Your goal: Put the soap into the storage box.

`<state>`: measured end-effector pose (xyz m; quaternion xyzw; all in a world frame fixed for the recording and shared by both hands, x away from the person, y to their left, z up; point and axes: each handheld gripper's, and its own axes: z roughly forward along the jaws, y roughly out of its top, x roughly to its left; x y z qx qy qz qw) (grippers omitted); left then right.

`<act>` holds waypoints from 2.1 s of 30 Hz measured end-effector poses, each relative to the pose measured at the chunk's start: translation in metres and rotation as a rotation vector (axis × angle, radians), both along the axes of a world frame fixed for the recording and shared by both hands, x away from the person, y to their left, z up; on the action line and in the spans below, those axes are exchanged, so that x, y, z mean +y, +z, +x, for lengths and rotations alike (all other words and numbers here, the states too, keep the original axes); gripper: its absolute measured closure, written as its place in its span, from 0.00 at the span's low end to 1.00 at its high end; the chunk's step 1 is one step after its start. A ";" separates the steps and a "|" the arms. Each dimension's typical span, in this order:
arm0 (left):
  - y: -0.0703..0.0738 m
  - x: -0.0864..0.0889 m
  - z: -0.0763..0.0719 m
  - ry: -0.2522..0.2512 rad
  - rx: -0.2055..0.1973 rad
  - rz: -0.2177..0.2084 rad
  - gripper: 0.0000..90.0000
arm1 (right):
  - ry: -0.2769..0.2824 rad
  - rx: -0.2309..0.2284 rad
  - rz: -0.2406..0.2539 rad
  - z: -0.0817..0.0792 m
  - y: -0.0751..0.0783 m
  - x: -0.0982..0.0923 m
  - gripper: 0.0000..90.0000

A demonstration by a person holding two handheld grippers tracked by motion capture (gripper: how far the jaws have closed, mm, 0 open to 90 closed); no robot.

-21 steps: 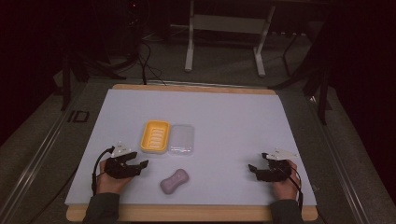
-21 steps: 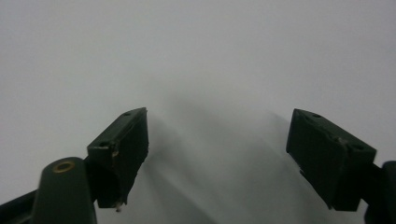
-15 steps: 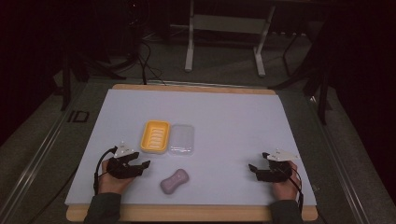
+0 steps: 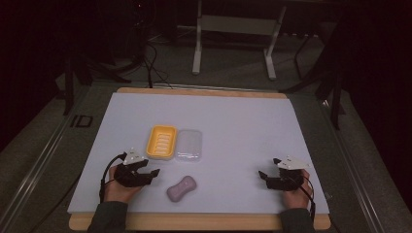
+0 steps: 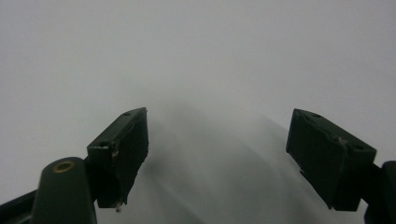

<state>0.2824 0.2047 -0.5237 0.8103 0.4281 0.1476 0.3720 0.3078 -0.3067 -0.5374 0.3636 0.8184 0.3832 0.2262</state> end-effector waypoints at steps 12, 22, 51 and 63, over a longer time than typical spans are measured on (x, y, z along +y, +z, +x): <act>0.022 -0.010 -0.003 -0.052 0.003 0.060 0.45 | -0.010 0.004 0.030 0.000 0.001 -0.003 0.24; 0.033 -0.018 0.002 -0.096 0.031 0.138 0.45 | -0.011 0.000 0.033 0.000 0.001 -0.003 0.21; 0.052 -0.048 0.011 -0.224 0.095 0.240 0.45 | -0.029 -0.032 0.063 -0.003 0.002 -0.007 0.19; 0.057 -0.062 0.013 -0.278 0.105 0.290 0.45 | -0.033 -0.032 0.071 -0.003 0.002 -0.008 0.19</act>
